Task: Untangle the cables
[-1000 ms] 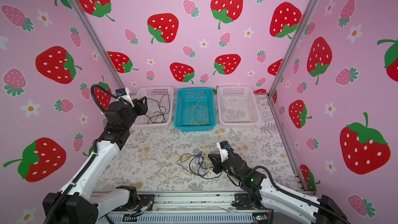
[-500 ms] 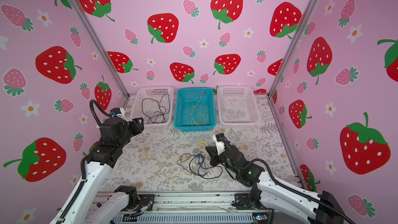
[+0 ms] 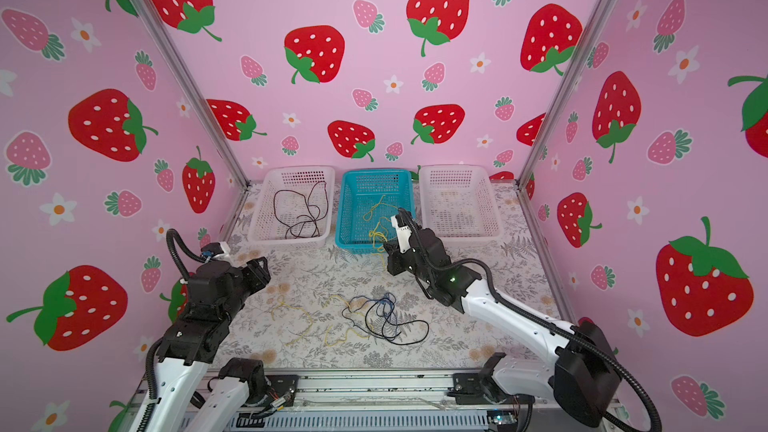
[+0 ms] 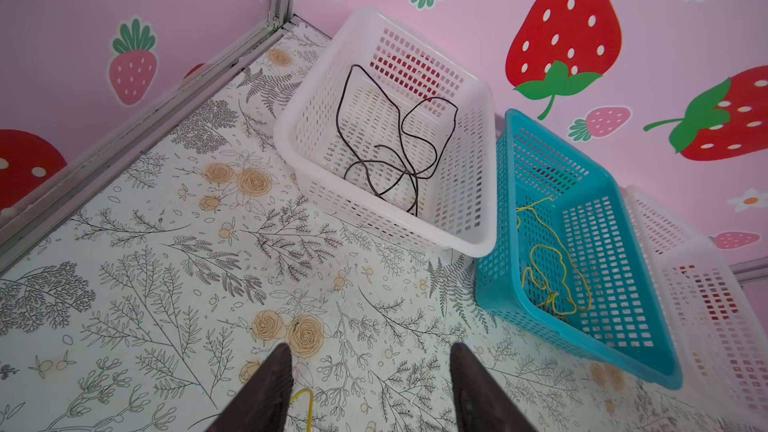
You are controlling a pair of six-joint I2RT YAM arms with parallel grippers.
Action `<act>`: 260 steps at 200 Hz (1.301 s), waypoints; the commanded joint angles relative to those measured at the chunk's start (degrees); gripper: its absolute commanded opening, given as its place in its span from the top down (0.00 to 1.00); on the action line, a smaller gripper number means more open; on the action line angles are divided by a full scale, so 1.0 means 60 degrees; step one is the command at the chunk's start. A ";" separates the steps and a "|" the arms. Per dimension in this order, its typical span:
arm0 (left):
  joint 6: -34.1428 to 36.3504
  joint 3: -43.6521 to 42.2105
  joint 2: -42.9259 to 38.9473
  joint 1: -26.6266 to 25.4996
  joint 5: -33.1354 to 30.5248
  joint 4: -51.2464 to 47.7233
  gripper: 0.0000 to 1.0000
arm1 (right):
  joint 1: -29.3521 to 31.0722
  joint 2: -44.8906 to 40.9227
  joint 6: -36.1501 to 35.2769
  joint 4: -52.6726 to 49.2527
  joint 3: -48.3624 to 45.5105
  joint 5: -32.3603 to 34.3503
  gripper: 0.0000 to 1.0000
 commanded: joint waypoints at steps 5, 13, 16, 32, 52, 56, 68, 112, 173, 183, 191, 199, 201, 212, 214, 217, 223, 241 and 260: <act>-0.0284 0.0001 0.0100 -0.0003 -0.0329 -0.0038 0.38 | -0.0573 0.1220 -0.0339 -0.0654 0.1343 -0.0597 1.00; -0.0302 -0.0013 0.0086 -0.0003 -0.0339 -0.0035 0.38 | -0.0786 0.1617 -0.0326 -0.0819 0.1777 -0.0752 1.00; -0.0306 -0.0025 0.0073 0.0005 -0.0338 -0.0015 0.38 | -0.0862 0.1775 -0.0306 -0.0884 0.1929 -0.0820 1.00; -0.0336 -0.0075 0.0070 0.0009 -0.0374 0.0079 0.37 | -0.1211 0.2474 -0.0273 -0.0998 0.2629 -0.1201 1.00; -0.0319 0.0015 0.0129 0.0025 -0.0455 -0.0003 0.37 | -0.1542 0.3332 -0.0288 -0.1242 0.3474 -0.1327 1.00; -0.0319 0.0017 0.0131 0.0030 -0.0470 -0.0013 0.37 | -0.1603 0.3499 -0.0299 -0.1290 0.3625 -0.1397 1.00; -0.0319 0.0005 0.0115 0.0049 -0.0522 -0.0020 0.37 | -0.1756 0.3958 -0.0281 -0.1434 0.4067 -0.1492 1.00; -0.0392 -0.0001 0.0126 0.0115 -0.0503 -0.0026 0.37 | -0.2002 0.5588 -0.0412 -0.2096 0.5297 -0.1620 0.95; -0.0434 0.0018 0.0145 0.0203 -0.0486 -0.0041 0.37 | -0.2004 0.6003 -0.0570 -0.2287 0.5658 -0.1718 0.77; -0.0457 0.0018 0.0171 0.0234 -0.0461 -0.0049 0.37 | -0.2003 0.5901 -0.0623 -0.2242 0.5588 -0.1759 0.74; -0.0451 0.0018 0.0172 0.0232 -0.0441 -0.0047 0.37 | -0.2003 0.5809 -0.0638 -0.2217 0.5524 -0.1779 0.71; -0.0465 0.0008 0.0181 0.0240 -0.0415 -0.0035 0.37 | -0.2003 0.5692 -0.0662 -0.2221 0.5453 -0.1794 0.66; -0.0469 0.0015 0.0175 0.0245 -0.0414 -0.0035 0.37 | -0.1988 0.5663 -0.0667 -0.2210 0.5437 -0.1792 0.65; -0.0465 0.0018 0.0174 0.0247 -0.0413 -0.0040 0.37 | -0.1949 0.5453 -0.0678 -0.2118 0.5271 -0.1801 0.58; -0.0465 0.0018 0.0174 0.0246 -0.0413 -0.0048 0.37 | -0.1935 0.5417 -0.0671 -0.2100 0.5230 -0.1797 0.57; -0.0465 0.0018 0.0174 0.0246 -0.0413 -0.0050 0.37 | -0.1912 0.5345 -0.0682 -0.2067 0.5175 -0.1798 0.55; -0.0469 0.0010 0.0170 0.0252 -0.0413 -0.0046 0.37 | -0.1853 0.5202 -0.0684 -0.2012 0.5053 -0.1805 0.53; -0.0483 0.0014 0.0145 0.0267 -0.0452 -0.0073 0.37 | -0.1510 0.4709 -0.0713 -0.1926 0.4645 -0.1740 0.43; -0.0486 0.0021 0.0072 0.0278 -0.0555 -0.0118 0.37 | -0.0899 0.3993 -0.0800 -0.1558 0.3853 -0.1578 0.32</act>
